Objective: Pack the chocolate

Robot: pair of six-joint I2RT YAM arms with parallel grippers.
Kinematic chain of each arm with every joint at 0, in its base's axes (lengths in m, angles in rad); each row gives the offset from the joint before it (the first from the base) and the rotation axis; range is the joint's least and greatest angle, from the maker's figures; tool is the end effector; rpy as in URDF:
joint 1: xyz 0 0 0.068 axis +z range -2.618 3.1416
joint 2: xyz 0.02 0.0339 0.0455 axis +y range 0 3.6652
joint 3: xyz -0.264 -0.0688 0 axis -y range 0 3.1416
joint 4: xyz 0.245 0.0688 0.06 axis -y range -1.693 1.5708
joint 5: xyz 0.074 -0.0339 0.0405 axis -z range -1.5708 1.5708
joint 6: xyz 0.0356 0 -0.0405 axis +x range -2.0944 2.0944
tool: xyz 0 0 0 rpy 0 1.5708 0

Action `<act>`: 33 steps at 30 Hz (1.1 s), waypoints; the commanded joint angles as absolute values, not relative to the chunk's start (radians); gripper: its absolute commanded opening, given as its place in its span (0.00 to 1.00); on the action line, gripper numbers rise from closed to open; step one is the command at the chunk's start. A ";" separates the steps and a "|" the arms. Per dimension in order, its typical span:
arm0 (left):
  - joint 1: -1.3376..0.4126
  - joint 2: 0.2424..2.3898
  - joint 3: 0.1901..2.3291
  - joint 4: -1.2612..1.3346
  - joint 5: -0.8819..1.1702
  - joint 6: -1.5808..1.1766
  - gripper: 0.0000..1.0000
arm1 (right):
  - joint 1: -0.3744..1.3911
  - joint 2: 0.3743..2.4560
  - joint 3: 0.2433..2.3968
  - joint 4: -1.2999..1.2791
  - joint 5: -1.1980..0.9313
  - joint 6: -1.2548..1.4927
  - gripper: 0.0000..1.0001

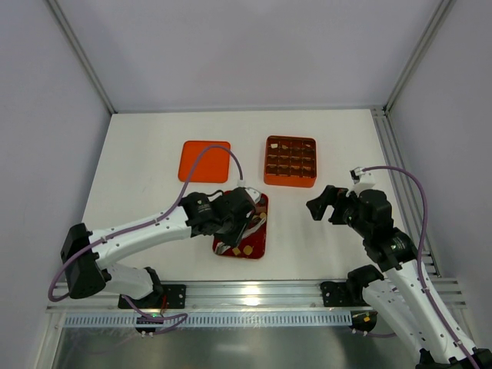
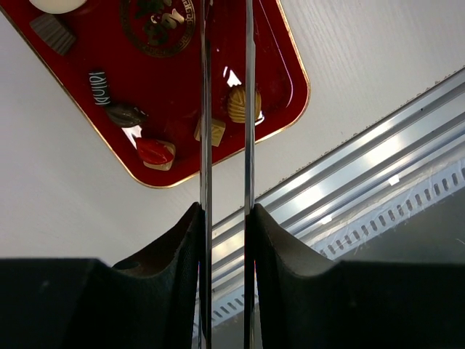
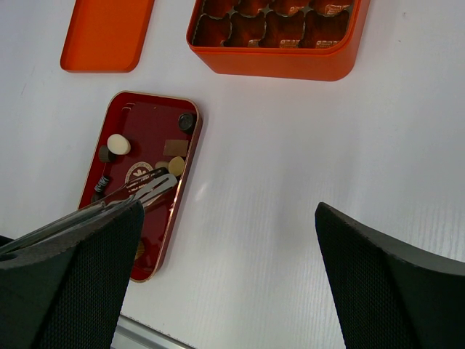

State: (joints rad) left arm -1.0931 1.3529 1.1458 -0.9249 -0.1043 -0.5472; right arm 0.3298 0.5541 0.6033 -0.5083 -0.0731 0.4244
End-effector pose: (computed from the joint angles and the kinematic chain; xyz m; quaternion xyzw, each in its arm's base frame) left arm 0.1235 -0.2305 0.2806 0.2518 0.9417 -0.1242 0.1855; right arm 0.1273 0.0463 0.2759 0.0209 0.8488 0.2230 0.4788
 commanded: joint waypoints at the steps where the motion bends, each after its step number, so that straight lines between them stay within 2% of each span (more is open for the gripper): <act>1: -1.098 1.342 1.196 -0.922 -0.121 -0.535 0.25 | 0.328 0.552 0.629 -0.494 -0.063 0.417 1.00; 17: -1.100 1.244 1.238 -1.025 -0.158 -0.537 0.23 | 0.328 0.554 0.620 -0.488 -0.071 0.426 1.00; 33: -1.098 1.264 1.316 -1.005 -0.227 -0.538 0.23 | 0.328 0.552 0.621 -0.489 -0.072 0.426 1.00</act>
